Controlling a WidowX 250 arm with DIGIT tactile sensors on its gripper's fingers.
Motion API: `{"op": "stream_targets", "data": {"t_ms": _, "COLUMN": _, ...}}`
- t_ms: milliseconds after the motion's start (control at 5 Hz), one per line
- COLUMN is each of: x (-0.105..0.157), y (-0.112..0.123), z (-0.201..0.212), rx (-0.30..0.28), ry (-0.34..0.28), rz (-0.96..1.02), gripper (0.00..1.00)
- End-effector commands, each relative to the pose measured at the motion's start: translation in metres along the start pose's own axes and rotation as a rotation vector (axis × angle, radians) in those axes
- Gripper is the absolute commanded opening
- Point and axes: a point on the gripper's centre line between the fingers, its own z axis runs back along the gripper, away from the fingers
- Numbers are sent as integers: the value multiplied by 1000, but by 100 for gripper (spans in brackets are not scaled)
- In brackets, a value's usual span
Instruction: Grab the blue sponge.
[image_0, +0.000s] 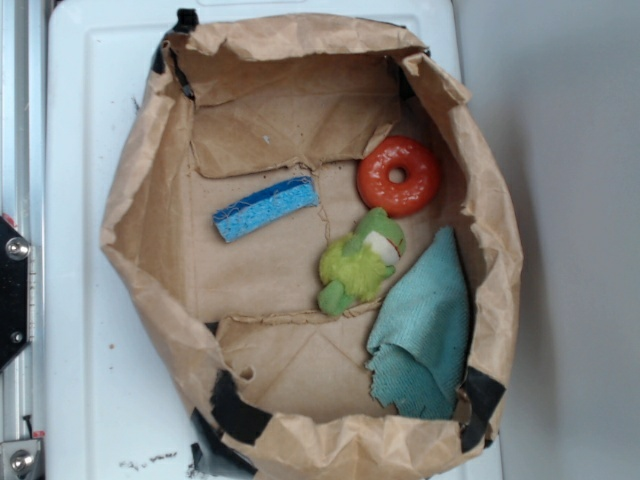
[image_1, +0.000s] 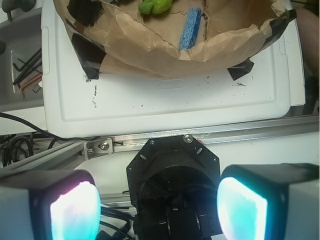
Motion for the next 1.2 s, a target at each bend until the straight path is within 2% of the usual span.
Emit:
{"op": "stream_targets", "data": {"t_ms": 0, "x": 0, "y": 0, "z": 0, "rx": 0, "ry": 0, "rz": 0, "gripper": 100}}
{"op": "stream_targets", "data": {"t_ms": 200, "x": 48, "y": 14, "z": -9, "rx": 63, "ry": -34, "rz": 56, "gripper": 100}}
{"op": "stream_targets", "data": {"t_ms": 400, "x": 87, "y": 31, "z": -23, "rx": 82, "ry": -33, "rz": 50, "gripper": 100}}
{"op": "stream_targets", "data": {"t_ms": 600, "x": 105, "y": 49, "z": -36, "rx": 26, "ry": -60, "rz": -12, "gripper": 100}}
{"op": "stream_targets", "data": {"t_ms": 800, "x": 116, "y": 78, "z": -61, "rx": 28, "ry": -53, "rz": 92, "gripper": 100}}
{"op": "stream_targets", "data": {"t_ms": 1000, "x": 121, "y": 86, "z": -99, "rx": 38, "ry": -6, "rz": 63, "gripper": 100}}
